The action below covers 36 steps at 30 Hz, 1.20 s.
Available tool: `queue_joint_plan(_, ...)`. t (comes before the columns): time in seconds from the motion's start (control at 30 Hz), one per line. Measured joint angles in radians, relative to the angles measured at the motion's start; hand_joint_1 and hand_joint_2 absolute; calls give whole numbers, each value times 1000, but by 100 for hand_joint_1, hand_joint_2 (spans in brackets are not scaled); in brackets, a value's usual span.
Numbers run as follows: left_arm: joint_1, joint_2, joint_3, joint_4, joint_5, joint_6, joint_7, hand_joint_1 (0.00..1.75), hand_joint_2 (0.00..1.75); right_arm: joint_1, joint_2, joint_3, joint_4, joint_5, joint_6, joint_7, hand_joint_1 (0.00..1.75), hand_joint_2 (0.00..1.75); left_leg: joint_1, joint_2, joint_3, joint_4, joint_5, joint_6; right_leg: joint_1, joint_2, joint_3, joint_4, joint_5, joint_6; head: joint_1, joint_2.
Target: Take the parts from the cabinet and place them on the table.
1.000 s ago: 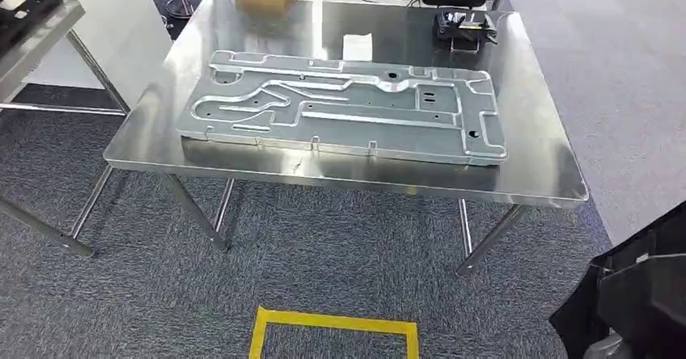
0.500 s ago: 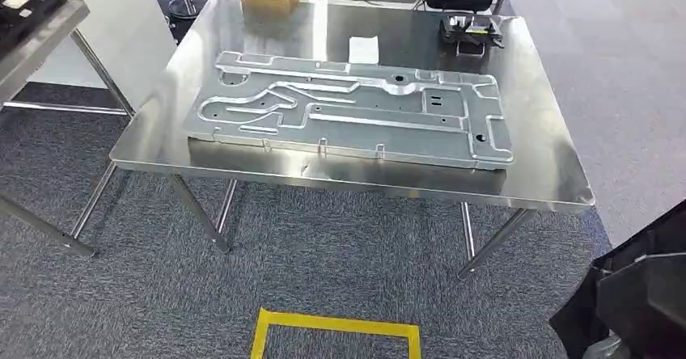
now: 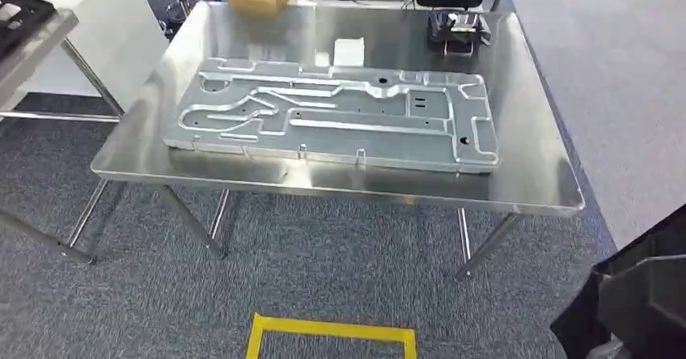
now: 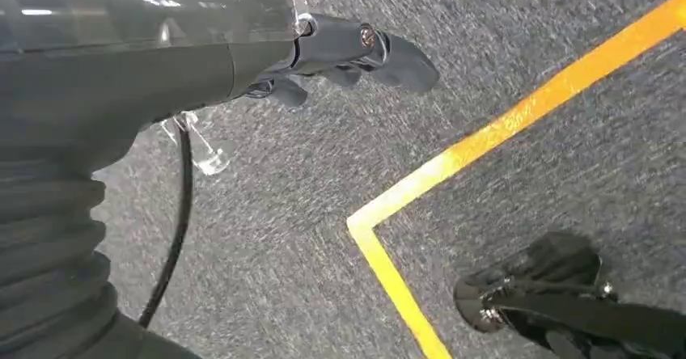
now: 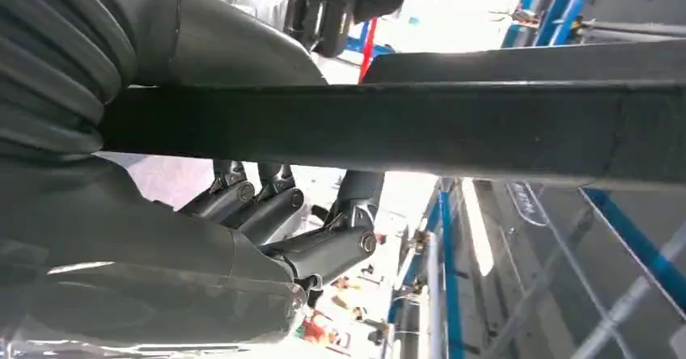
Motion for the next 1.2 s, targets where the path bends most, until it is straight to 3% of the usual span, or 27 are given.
queue_joint_plan(0.03,-2,0,0,0,0,0,0,0,175,0,0,0,0,0,0,0,175,175,0,-2,-9,34,-10,0,1,-4,11,-3,-4,-7,-2,0)
queue_joint_plan(0.07,-3,0,0,0,0,1,0,0,175,-1,0,0,0,0,0,0,175,175,0,-2,-39,93,-43,-2,4,-5,14,-4,-8,-14,-8,0)
queue_joint_plan(0.13,-1,0,0,0,0,2,0,0,175,0,0,0,0,0,0,0,175,175,-1,-3,-127,242,-121,-6,11,-4,17,-3,-15,-25,-9,0)
queue_joint_plan(0.17,0,0,0,0,0,2,0,0,175,0,0,0,0,0,0,0,175,175,-2,-3,-165,295,-135,-6,16,-2,19,-2,-17,-29,-9,0)
queue_joint_plan(0.2,1,0,0,0,0,3,0,0,175,0,0,0,0,0,0,0,175,175,-3,-3,-180,300,-122,-1,20,0,23,-2,-21,-32,-8,0)
queue_joint_plan(0.27,1,0,0,0,0,3,0,0,175,0,0,0,0,0,0,1,175,175,-7,-3,-149,191,-30,11,28,3,38,-2,-30,-34,-9,0)
queue_joint_plan(0.3,2,0,0,0,0,3,0,0,175,0,0,0,0,0,0,1,175,175,-12,-4,-114,98,32,22,31,3,48,-2,-35,-34,-9,0)
queue_joint_plan(0.33,2,3,0,0,0,3,0,0,175,0,0,0,0,0,0,1,175,175,-20,-4,-91,34,60,37,32,3,54,-3,-41,-33,-7,0)
queue_joint_plan(0.37,1,4,0,0,0,2,2,0,175,0,0,0,1,1,0,1,175,175,-25,-2,-98,34,21,41,34,3,56,-1,-42,-29,0,0)
queue_joint_plan(0.4,2,4,0,0,0,2,1,0,175,0,0,0,1,1,0,1,175,175,-27,-5,-93,25,16,42,32,4,49,0,-46,-22,-5,0)
queue_joint_plan(0.43,3,5,0,0,0,2,2,0,175,1,0,0,1,1,0,4,175,175,-28,-5,-93,20,41,46,31,4,51,-1,-50,-16,-3,0)
queue_joint_plan(0.47,7,9,0,0,0,2,2,0,175,2,0,-1,1,1,0,4,175,175,-29,-6,-91,19,43,48,31,4,56,-6,-50,-13,-4,0)
queue_joint_plan(0.5,5,7,-1,0,0,2,2,0,175,1,0,-1,-1,2,0,4,175,175,-17,-6,-80,0,51,55,39,3,62,-6,-54,-5,-4,0)
queue_joint_plan(0.53,5,7,-1,0,0,2,2,0,175,3,0,-1,-1,2,0,5,175,175,-15,-4,-71,-13,59,54,33,3,61,9,-63,2,-2,0)
queue_joint_plan(0.57,4,7,-1,0,0,1,1,0,175,2,0,-1,-1,2,0,4,175,175,-14,-3,-67,-19,60,61,29,2,35,55,-94,10,3,0)
queue_joint_plan(0.63,3,5,-1,0,0,-1,1,0,175,2,0,-1,0,2,0,5,175,175,-14,-3,-67,-18,57,62,19,2,-50,204,-163,23,3,0)
queue_joint_plan(0.67,3,4,-1,0,0,-1,1,0,175,2,0,-1,0,2,0,7,175,175,-14,-3,-66,-18,54,62,14,2,-93,272,-180,29,2,0)
queue_joint_plan(0.7,3,4,-1,0,0,-1,1,0,175,2,0,-1,1,2,0,7,175,175,-14,-3,-64,-18,51,60,9,1,-116,297,-171,34,2,0)
queue_joint_plan(0.73,3,4,-1,0,0,-1,1,0,175,2,0,-1,1,3,0,8,175,175,-12,-3,-58,-18,47,57,4,1,-115,277,-138,39,2,0)
queue_joint_plan(0.83,4,3,-2,0,0,-1,1,0,175,2,0,-1,1,5,0,10,175,175,-7,-5,-36,-14,26,40,-8,-5,-18,43,16,48,3,0)
queue_joint_plan(0.87,3,3,-2,0,0,-1,1,0,175,1,0,-1,2,5,0,11,175,175,-12,-5,-34,-9,18,32,-1,-5,-7,20,-4,43,4,0)
queue_joint_plan(0.9,2,3,-2,0,-1,-1,1,0,175,1,0,0,2,6,0,12,175,175,-13,-6,-35,-7,13,25,1,-2,-4,13,-6,26,2,0)
queue_joint_plan(0.97,2,3,-2,0,-1,-1,0,0,175,4,0,-1,3,6,0,16,175,175,-11,-3,-30,-15,13,15,6,-1,-5,12,-10,11,-2,0)
queue_joint_plan(1.03,-1,3,-2,0,-1,-1,0,0,175,4,0,-1,3,7,0,16,175,175,-6,-2,-19,-8,1,4,-1,-1,7,-3,-5,-7,-3,0)
queue_joint_plan(1.1,-2,2,-2,-1,-1,-2,-1,0,175,4,0,0,3,9,0,17,175,175,-5,-3,-69,95,-57,1,0,-4,14,-8,-9,-18,-11,0)
queue_joint_plan(1.17,1,2,-2,0,-1,-3,0,0,175,5,0,0,3,12,0,20,175,175,-6,-4,-158,257,-121,-2,5,-4,18,-7,-14,-26,-11,0)
queue_joint_plan(1.2,2,2,-2,-1,-1,-4,0,0,175,5,0,0,3,13,0,20,175,175,-6,-4,-189,304,-126,-3,7,-4,20,-6,-17,-27,-11,0)
